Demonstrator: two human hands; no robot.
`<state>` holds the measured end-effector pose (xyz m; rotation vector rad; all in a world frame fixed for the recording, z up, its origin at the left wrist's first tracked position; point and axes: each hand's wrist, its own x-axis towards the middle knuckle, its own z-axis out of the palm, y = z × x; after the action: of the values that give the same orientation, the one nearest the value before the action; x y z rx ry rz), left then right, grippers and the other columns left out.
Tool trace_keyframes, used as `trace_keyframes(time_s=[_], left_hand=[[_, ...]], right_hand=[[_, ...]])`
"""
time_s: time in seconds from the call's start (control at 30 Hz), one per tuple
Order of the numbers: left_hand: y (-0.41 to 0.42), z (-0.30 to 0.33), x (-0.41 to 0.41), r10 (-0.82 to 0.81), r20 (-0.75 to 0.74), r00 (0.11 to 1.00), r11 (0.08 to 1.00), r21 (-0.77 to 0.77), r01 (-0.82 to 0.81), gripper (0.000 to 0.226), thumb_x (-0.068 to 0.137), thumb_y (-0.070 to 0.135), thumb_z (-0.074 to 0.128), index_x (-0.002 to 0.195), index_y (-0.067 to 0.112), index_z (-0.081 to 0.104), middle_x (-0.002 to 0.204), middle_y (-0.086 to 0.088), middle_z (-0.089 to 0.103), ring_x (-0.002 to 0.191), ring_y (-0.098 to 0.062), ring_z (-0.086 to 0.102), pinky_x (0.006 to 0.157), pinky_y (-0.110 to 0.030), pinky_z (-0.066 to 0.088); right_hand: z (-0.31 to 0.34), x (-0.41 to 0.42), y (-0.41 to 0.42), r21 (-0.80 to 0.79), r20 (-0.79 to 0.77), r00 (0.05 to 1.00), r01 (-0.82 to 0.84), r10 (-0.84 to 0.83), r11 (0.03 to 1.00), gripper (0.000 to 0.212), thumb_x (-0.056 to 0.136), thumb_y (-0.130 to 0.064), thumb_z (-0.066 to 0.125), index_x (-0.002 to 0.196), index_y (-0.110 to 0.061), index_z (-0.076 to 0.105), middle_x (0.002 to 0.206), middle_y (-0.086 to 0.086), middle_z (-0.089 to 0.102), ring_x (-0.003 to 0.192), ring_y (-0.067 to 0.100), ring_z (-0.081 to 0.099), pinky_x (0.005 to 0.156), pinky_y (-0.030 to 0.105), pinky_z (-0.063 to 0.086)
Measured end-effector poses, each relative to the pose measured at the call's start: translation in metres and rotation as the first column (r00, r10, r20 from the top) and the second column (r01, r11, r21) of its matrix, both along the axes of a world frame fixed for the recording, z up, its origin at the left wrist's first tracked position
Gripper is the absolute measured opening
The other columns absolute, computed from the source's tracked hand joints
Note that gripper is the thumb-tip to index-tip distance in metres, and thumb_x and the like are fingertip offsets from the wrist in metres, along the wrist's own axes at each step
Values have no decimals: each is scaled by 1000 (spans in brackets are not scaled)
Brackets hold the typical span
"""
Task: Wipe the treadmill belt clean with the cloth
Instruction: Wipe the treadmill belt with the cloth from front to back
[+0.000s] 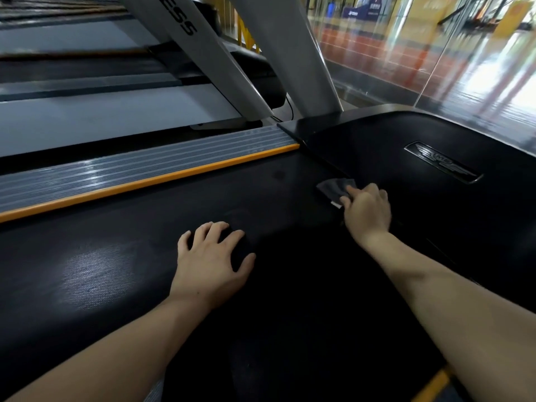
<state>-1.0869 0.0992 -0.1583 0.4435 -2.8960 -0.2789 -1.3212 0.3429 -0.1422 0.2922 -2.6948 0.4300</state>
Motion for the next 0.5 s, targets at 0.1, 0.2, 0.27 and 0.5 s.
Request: trace_keyframes(time_s=[0.1,0.2,0.27,0.5], left_hand=[[0,1,2,1,10,1000,1000,7,-1,65,89,76,24,142,44,45,152,10,37,149,-17,19,123,-51,10],[0,2,2,-16,6,1000,1000,2,16,66,89,76,24,142,43,47,152,11,38,149,-16,20,123,-50,12],[-1,2,1,-28,-4,1000,1000,3,28,67,89,76,23,142,42,49,152,12,40,149,-14,20,122,-48,14],[-3,-2,1,-28,-26,999,1000,8,28,66,91,75,23,142,42,50,151,14,40,150,-12,21,123,-46,13]], right_hand=[[4,45,-21,-2,29,997,-74,74,997,35,92,-37,60,122,-21,69,109,16,60,97,38,53,87,42,48],[-3,106,-46,67,-2,954,-298,299,952,29,89,-38,64,115,-27,70,95,9,59,85,32,54,74,40,50],[-2,117,-46,65,-8,906,-422,423,904,31,90,-40,63,118,-29,68,96,5,59,89,28,54,74,39,50],[7,7,0,129,-8,998,-57,58,990,35,95,-40,53,122,-20,66,107,11,59,106,33,51,88,41,44]])
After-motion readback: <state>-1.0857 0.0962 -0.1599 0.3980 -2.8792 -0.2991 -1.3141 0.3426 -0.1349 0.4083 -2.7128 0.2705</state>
